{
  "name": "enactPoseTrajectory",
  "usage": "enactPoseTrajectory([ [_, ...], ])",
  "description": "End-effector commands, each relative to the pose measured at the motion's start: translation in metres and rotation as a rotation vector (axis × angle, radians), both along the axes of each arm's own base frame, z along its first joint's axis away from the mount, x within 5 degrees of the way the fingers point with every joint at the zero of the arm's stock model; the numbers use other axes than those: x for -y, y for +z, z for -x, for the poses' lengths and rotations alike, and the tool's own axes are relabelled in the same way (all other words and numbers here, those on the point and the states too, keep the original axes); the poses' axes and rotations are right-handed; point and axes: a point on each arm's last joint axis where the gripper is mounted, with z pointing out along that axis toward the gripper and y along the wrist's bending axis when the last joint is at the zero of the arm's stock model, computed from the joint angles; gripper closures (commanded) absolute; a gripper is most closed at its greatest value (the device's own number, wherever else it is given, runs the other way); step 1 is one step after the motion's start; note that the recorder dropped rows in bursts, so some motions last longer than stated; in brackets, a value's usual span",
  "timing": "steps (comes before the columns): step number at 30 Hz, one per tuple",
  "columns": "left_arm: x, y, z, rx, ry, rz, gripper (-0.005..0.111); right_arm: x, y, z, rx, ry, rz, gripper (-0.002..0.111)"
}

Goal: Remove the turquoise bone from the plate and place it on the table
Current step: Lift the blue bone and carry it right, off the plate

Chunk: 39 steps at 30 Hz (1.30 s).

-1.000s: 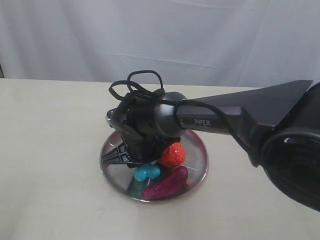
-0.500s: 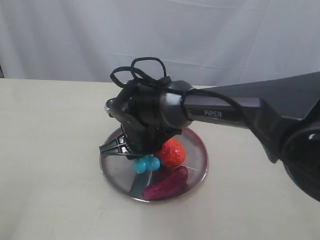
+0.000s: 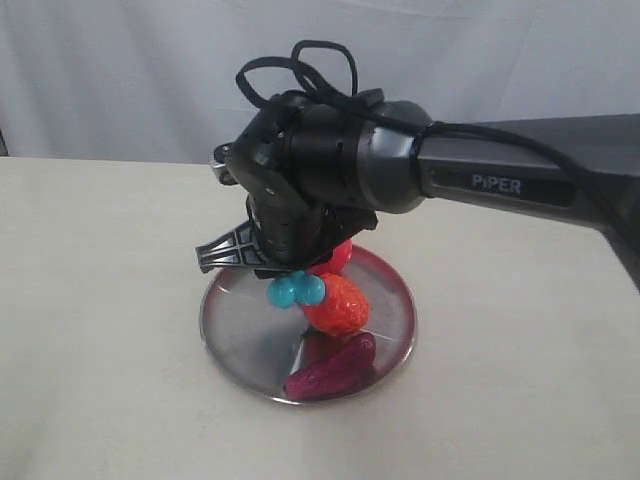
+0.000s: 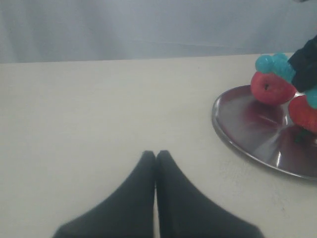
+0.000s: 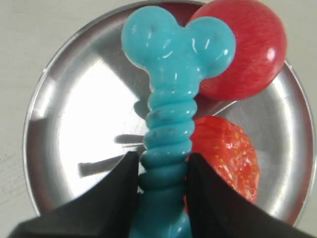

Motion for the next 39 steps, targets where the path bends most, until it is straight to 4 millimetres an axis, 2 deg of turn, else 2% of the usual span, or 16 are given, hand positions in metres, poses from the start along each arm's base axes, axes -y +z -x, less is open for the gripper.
enactPoseTrajectory([
  [1, 0.000, -0.001, 0.000, -0.001, -0.002, 0.001, 0.107, 0.007, 0.025, 0.006, 0.028, 0.011, 0.016, 0.109],
  [10, 0.000, -0.001, 0.000, -0.001, -0.002, 0.001, 0.107, 0.030, 0.064, 0.022, 0.026, -0.050, 0.053, 0.109],
  [16, 0.000, -0.001, 0.000, -0.001, -0.002, 0.001, 0.107, 0.046, 0.099, 0.039, 0.095, -0.069, 0.090, 0.109],
  [18, 0.000, -0.001, 0.000, -0.001, -0.002, 0.001, 0.107, 0.058, 0.110, 0.046, 0.115, -0.092, 0.085, 0.109],
  [22, 0.000, -0.001, 0.000, -0.001, -0.002, 0.001, 0.107, 0.091, 0.120, 0.063, 0.115, -0.163, 0.077, 0.109],
  [26, 0.000, -0.001, 0.000, -0.001, -0.002, 0.001, 0.107, 0.125, 0.109, 0.082, 0.089, -0.229, 0.087, 0.109],
  [30, 0.000, -0.001, 0.000, -0.001, -0.002, 0.001, 0.107, 0.149, 0.084, 0.097, 0.092, -0.271, -0.003, 0.109],
  [34, 0.000, -0.001, 0.000, -0.001, -0.002, 0.001, 0.107, 0.157, 0.054, 0.105, 0.079, -0.259, -0.034, 0.109],
  [39, 0.000, -0.001, 0.000, -0.001, -0.002, 0.001, 0.107, 0.155, 0.021, 0.105, 0.040, -0.251, -0.048, 0.109],
])
